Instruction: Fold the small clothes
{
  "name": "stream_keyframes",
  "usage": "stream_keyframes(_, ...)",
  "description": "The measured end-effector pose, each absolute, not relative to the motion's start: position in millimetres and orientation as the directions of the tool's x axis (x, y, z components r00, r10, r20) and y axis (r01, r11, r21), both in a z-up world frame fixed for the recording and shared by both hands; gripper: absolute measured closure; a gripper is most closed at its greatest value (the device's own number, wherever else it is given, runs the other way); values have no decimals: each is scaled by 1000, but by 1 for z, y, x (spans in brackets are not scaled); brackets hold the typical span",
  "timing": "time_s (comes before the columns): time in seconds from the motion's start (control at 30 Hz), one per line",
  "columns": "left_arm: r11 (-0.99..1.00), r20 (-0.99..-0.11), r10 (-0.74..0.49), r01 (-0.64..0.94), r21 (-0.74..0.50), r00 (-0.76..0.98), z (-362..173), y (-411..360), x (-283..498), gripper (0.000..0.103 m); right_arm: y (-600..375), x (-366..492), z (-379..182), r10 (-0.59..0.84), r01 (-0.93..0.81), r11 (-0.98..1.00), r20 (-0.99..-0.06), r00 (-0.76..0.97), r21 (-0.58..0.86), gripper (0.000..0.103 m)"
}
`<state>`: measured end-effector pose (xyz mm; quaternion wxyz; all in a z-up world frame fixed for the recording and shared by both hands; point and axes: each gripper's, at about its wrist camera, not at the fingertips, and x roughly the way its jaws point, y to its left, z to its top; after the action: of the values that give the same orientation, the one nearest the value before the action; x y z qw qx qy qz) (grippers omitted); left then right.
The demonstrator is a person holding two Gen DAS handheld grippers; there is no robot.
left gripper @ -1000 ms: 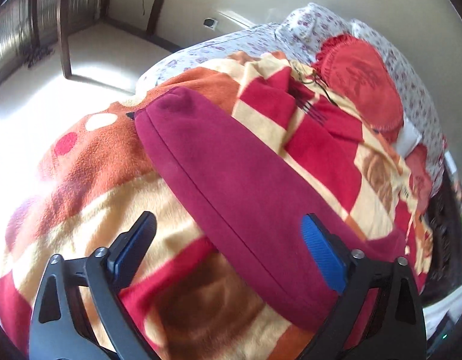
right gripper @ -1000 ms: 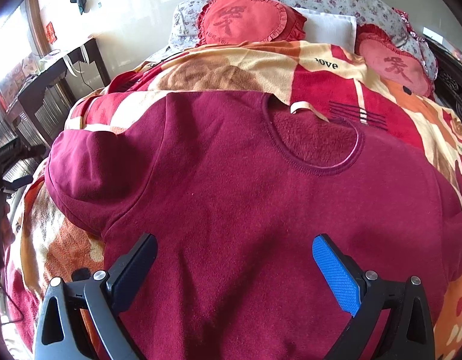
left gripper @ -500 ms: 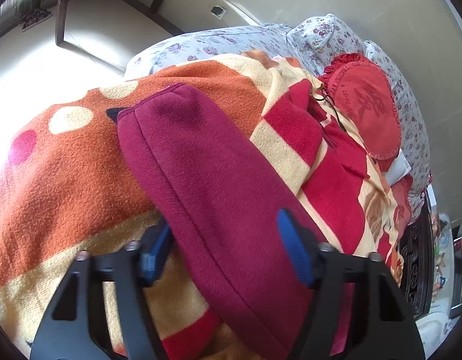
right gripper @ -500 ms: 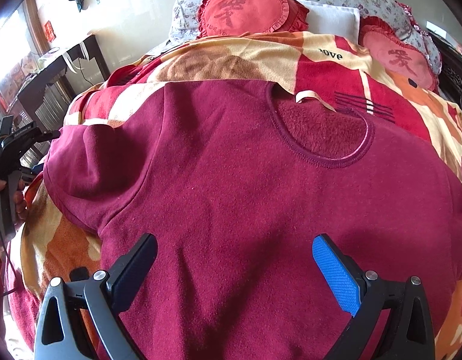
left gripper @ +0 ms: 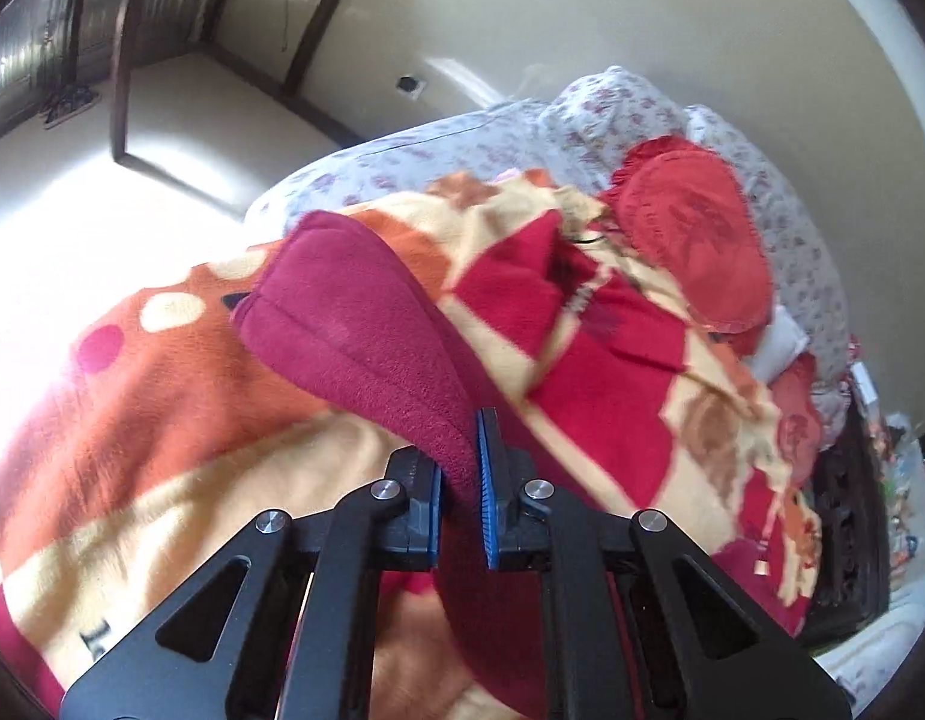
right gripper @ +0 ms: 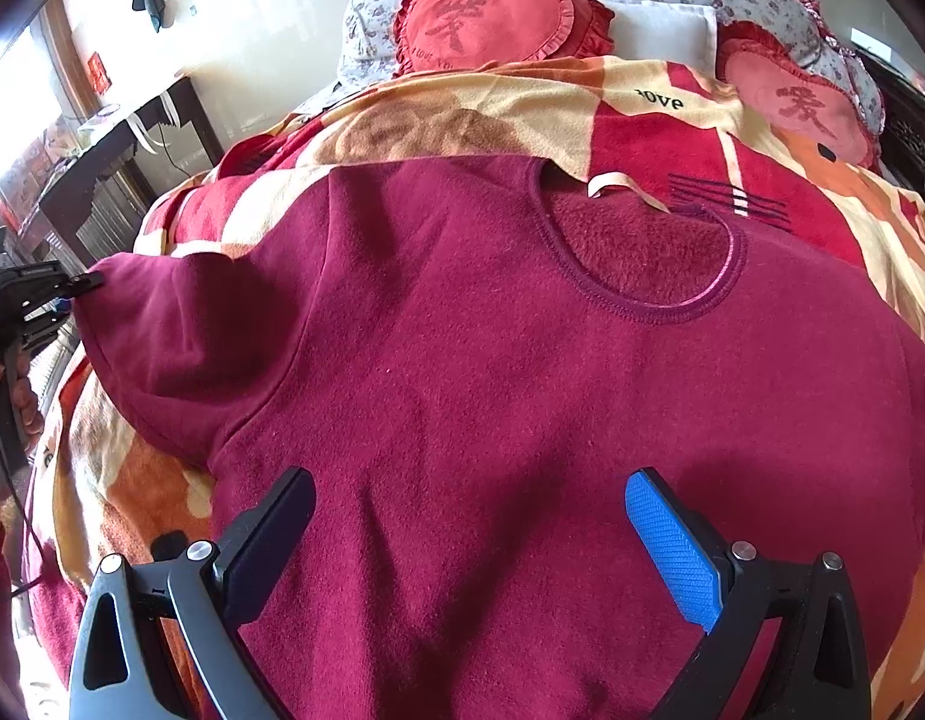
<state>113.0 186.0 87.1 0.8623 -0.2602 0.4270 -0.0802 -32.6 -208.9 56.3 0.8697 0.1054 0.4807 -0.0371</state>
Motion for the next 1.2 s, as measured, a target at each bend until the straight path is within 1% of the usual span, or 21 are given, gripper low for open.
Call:
stream_keyframes(0.1, 864, -665, -395, 11, -503, 634, 111, 155, 98, 94, -216, -36, 61, 26, 180, 972, -837, 547, 148, 0)
stream_keyframes(0.2, 850, -629, -472, 130, -510, 618, 132, 112, 79, 94, -228, -39, 67, 14, 206, 966, -831, 556, 154, 0)
stream_keyframes(0.4, 807, -619, -587, 316, -500, 521, 142, 11, 42, 94, -258, -53, 79, -22, 260, 953, -818, 574, 156, 0)
stream_keyframes(0.57, 777, -657, -624, 426, -463, 423, 121, -79, 13, 94, -290, -70, 87, -55, 318, 933, -808, 586, 167, 0)
stream_keyframes(0.73, 772, -716, -598, 500, -393, 360, 84, -149, -12, 94, -321, -87, 87, -71, 370, 910, -811, 580, 185, 0)
stream_keyframes(0.87, 753, -765, -585, 532, -387, 272, 54, -175, -26, 92, -341, -98, 82, -43, 398, 887, -814, 579, 236, 0)
stream_keyframes(0.9, 749, -780, -576, 542, -382, 246, 49, -179, -30, 87, -345, -100, 82, -33, 401, 881, -812, 583, 251, 0)
stream_keyframes(0.97, 730, -793, -570, 575, -370, 214, 47, -184, -38, 59, -350, -102, 81, -24, 407, 872, -809, 588, 271, 0)
stream_keyframes(1.0, 712, -785, -585, 593, -377, 203, 49, -183, -42, 53, -352, -103, 82, -18, 410, 868, -806, 592, 281, 0)
stream_keyframes(1.03, 695, -776, -599, 610, -382, 197, 54, -182, -48, 44, -355, -103, 82, -10, 410, 863, -802, 598, 295, 0)
stream_keyframes(1.07, 687, -772, -604, 620, -380, 197, 58, -179, -53, 37, -357, -103, 82, 1, 410, 857, -797, 604, 312, 0)
stream_keyframes(1.1, 684, -772, -604, 625, -376, 197, 61, -176, -56, 35, -358, -102, 82, 11, 411, 851, -794, 607, 326, 0)
stream_keyframes(1.2, 675, -773, -603, 641, -364, 196, 75, -161, -64, 35, -360, -99, 81, 41, 408, 837, -785, 618, 365, 0)
